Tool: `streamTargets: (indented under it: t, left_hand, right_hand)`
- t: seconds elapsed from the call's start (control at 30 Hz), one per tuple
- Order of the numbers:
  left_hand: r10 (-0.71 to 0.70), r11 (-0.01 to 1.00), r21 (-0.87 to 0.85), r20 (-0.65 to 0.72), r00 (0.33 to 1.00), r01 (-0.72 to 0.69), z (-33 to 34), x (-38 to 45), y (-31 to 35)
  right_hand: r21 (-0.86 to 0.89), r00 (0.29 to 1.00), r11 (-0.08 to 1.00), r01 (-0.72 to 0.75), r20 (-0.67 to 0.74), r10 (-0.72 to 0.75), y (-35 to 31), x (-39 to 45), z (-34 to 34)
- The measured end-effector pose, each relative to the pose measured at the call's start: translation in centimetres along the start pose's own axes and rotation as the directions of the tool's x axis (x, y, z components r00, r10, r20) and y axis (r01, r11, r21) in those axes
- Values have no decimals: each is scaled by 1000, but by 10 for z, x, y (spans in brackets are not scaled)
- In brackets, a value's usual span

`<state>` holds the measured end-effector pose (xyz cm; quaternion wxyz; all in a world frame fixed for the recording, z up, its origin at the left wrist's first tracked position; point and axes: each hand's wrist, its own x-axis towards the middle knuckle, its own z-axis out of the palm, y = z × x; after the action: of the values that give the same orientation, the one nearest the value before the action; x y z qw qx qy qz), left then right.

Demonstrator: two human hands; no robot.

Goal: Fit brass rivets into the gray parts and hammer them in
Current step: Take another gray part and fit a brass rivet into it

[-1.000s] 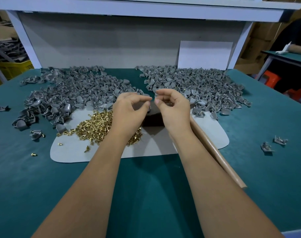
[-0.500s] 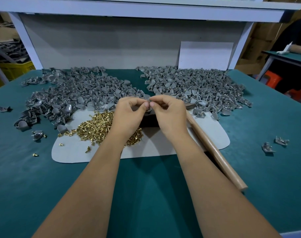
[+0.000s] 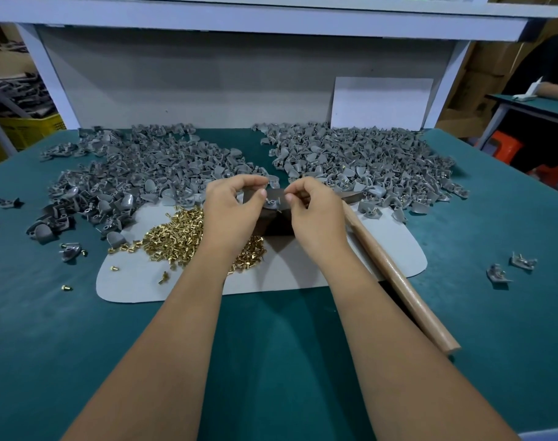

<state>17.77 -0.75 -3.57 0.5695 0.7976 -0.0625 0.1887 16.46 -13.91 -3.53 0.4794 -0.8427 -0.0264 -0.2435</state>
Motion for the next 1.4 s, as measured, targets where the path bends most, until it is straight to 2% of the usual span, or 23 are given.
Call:
streamTargets:
  t: [0.2, 0.33, 0.43, 0.67, 0.8, 0.9, 1.0, 1.17, 1.4]
  left_hand:
    - [-96, 993, 73, -10, 995, 97, -4, 2, -4]
    - [-24, 975, 220, -5, 1000, 24, -3, -1, -4]
    - [-5, 963, 271, 9, 1000, 3, -2, -1, -4]
    - [9, 962, 274, 6, 1000, -10, -2, -3, -1]
    - [80, 973, 220, -43, 996, -69, -3, -4, 5]
    - [128, 976, 184, -41, 991, -119, -2, -5, 8]
    - [153, 974, 169, -2, 988, -151, 1, -8, 9]
    - [154, 974, 165, 30, 988, -157, 1, -6, 8]
    - [145, 975, 162, 37, 989, -149, 1, -5, 7]
  right_hand:
    - [-43, 996, 998, -55, -70, 52, -1, 2, -8]
    - [-369, 997, 927, 73, 31, -66, -4, 1, -8]
    - [-466, 992, 875, 129, 73, -107, -3, 0, -4]
    - [-351, 993, 930, 105, 86, -80, -4, 1, 1]
    - [-53, 998, 998, 33, -43, -35, -4, 0, -3]
    - [62, 993, 997, 47, -111, -40, -6, 1, -4]
    - [83, 992, 994, 78, -106, -69, -6, 0, -2]
    - [11, 988, 991, 134, -85, -133, -7, -2, 0]
    - [52, 981, 982, 180, -85, -175, -10, -2, -1]
